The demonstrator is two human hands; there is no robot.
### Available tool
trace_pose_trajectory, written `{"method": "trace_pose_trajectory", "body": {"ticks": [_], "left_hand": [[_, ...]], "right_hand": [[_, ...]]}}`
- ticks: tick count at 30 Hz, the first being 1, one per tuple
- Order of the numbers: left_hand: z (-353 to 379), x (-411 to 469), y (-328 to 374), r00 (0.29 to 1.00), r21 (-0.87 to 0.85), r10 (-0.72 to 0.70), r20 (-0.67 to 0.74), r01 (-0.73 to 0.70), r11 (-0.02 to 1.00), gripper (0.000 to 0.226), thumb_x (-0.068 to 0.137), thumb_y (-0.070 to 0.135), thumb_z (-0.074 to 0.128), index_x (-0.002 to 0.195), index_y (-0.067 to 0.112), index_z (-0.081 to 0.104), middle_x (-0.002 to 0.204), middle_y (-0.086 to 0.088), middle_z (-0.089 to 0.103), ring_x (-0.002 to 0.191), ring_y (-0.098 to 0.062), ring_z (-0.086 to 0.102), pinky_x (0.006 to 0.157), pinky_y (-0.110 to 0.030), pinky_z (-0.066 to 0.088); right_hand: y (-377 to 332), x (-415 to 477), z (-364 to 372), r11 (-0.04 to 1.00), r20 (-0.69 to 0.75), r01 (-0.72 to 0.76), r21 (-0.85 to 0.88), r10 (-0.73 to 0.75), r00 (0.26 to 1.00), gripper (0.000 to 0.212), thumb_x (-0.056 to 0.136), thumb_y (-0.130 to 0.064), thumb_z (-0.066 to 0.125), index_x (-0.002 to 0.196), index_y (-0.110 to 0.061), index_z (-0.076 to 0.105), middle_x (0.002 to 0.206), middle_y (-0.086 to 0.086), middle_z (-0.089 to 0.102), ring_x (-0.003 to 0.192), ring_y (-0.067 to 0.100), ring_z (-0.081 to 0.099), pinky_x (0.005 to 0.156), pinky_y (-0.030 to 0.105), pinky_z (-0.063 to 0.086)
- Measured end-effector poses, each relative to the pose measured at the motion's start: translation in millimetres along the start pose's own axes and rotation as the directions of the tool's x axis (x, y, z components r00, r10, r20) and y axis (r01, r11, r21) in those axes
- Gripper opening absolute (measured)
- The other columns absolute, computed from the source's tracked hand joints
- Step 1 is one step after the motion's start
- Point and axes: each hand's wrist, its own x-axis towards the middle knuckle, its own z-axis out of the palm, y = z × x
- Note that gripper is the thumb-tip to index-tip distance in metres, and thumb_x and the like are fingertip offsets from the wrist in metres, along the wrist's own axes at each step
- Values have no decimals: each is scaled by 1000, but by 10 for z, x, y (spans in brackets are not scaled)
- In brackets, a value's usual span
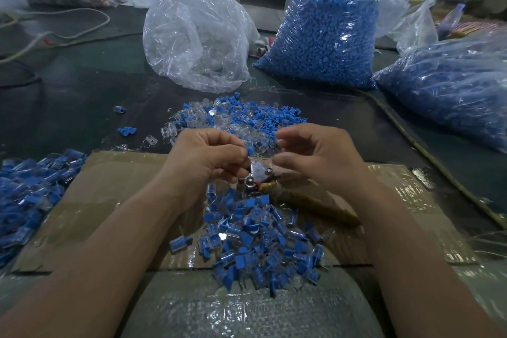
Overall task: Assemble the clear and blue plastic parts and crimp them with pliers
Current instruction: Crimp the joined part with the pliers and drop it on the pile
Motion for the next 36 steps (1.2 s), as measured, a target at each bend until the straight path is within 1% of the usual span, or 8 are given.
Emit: {"method": "trace_pose_trajectory", "body": {"ticks": [2,4,6,8,14,24,31,36], "left_hand": [[-21,9,21,1000,-38,5,-26,-6,999,17,55,11,66,69,2,61,58,-9,66,47,-15,61,44,-18,50],[-32,7,31,999,-62,14,-48,-17,998,20,55,11,65,72,2,59,58,-8,66,46,-14,61,44,-18,50],[-33,-4,30,998,-73,15,-61,-19,997,21,56,11,65,73,1,59,58,-8,66,47,-14,61,44,-18,49],[-32,-9,27,997,-79,14,-71,-19,997,21,56,11,65,73,1,59,58,-8,66,47,-14,61,43,-18,49],[-38,-7,17,998,-77,13,-69,-18,997,20,58,12,65,74,2,59,59,-7,67,48,-13,61,45,-18,49],[-43,12,4,996,-156,11,-91,-25,987,16,61,7,60,76,3,57,62,-8,68,52,-13,64,48,-17,52],[-4,16,-19,990,-187,63,-128,-87,979,12,66,4,60,78,4,57,63,-7,69,56,-14,66,50,-18,52],[18,15,-23,981,-174,109,-161,-137,975,13,67,6,61,79,3,58,64,-6,69,57,-13,66,51,-17,52]], "right_hand": [[73,16,-151,988,79,-115,-106,124,989,49,57,-48,73,104,-35,62,92,-25,58,88,-8,56,74,8,41],[126,12,-251,962,247,-197,-189,241,939,73,45,-60,68,114,-36,56,100,-29,50,93,-10,47,72,9,32],[145,-4,-265,931,405,-232,-282,334,851,85,42,-60,70,121,-40,48,102,-30,43,93,-8,41,70,14,29],[172,-6,-228,899,449,-179,-401,363,817,88,49,-52,79,129,-37,44,109,-22,41,98,0,40,74,19,32],[135,11,-162,875,399,-102,-473,317,861,67,60,-43,81,120,-35,51,98,-21,40,91,3,41,70,19,34],[94,58,-70,814,295,60,-577,139,945,14,81,-21,63,93,-21,56,86,-5,48,75,7,44,58,20,33],[99,33,-152,838,-4,3,-546,-6,1000,26,75,-10,59,96,-19,47,91,-5,41,81,14,41,66,29,34],[68,3,-43,886,-6,9,-463,-13,1000,28,77,-12,55,95,-27,39,87,-6,48,76,16,45,56,24,30]]}}
